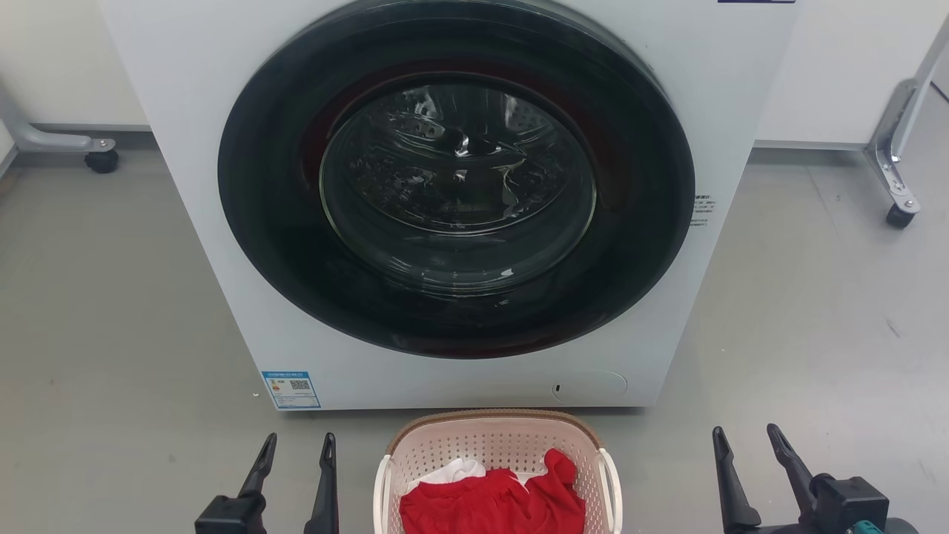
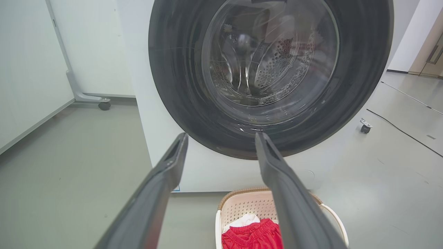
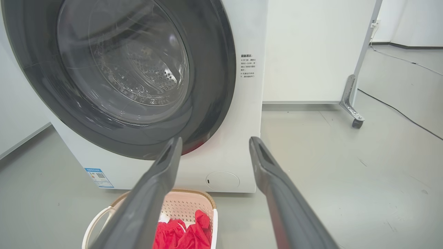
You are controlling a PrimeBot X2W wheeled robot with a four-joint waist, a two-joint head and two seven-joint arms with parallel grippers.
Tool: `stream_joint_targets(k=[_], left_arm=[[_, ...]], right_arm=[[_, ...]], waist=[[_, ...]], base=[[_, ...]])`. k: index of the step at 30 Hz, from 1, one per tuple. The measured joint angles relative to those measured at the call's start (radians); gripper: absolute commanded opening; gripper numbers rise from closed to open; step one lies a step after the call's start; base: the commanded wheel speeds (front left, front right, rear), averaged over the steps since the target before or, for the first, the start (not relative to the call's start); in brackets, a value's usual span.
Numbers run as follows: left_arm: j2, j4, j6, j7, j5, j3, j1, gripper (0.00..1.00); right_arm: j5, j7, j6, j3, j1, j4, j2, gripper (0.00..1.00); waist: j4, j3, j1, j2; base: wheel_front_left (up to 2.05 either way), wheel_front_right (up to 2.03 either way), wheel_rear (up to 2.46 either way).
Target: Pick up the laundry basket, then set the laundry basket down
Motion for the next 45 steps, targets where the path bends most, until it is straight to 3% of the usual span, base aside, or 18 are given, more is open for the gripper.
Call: stream_joint_targets(k=[25, 45], left_arm=[[-0.007, 0.019, 0.0, 0.0, 0.0, 0.003, 0.0, 1.0], [-0.009, -0.002, -0.01, 0.0, 0.002, 0.009, -0.046, 1.0]], right_arm=[[-0.006, 0.0, 0.001, -0.016, 0.004, 0.002, 0.002, 1.0], [-0.032, 0.0, 0.0, -0.045, -0.026, -0.038, 0.005, 1.0]], waist=[[0.001, 0.015, 0.0001, 0.0], [-0.014, 0.165, 0.0002, 0.0001]], base=[[0.0, 0.0, 0.0], [0.0, 0.0, 0.0]])
